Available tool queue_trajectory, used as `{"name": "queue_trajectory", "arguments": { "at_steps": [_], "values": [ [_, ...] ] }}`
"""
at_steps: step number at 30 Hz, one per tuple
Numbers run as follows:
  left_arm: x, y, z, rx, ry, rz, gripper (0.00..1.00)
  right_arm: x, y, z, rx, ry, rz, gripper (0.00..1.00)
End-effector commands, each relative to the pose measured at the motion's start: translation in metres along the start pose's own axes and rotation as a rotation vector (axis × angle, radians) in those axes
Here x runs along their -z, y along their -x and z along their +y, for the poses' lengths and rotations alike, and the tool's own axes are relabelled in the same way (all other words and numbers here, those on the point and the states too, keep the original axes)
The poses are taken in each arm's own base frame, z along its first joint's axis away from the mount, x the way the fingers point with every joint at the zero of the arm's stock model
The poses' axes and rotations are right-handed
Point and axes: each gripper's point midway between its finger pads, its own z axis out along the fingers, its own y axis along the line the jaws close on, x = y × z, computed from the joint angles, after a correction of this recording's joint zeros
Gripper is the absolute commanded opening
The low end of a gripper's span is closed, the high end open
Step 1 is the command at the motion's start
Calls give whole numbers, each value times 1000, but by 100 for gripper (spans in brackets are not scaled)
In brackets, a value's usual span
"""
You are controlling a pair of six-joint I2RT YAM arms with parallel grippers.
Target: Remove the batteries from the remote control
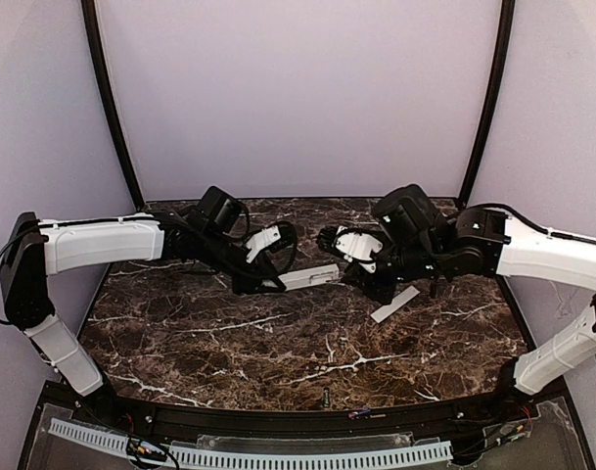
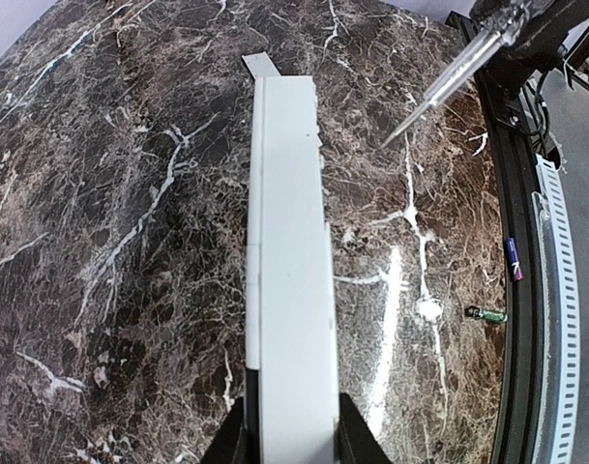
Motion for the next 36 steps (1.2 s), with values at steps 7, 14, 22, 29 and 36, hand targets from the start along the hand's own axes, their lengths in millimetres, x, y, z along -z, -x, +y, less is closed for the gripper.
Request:
{"name": "queue_trajectory", "arguments": {
  "at_steps": [7, 14, 22, 29, 36],
  "values": [
    [12, 29, -10, 110, -35, -105, 0, 19, 16, 4, -174, 12, -204, 0],
    [20, 38, -10, 319, -34, -149, 0, 22, 20, -9, -240, -59, -281, 0],
    [29, 21, -11, 573, 1, -217, 0, 25, 15, -20, -321, -130, -346, 0],
    [37, -14, -5, 769, 104, -286, 0, 24, 15, -17, -395, -109, -409, 0],
    [38, -56, -4, 924, 172, -317, 0, 15, 10, -7, -423, -64, -414, 0]
  ]
}}
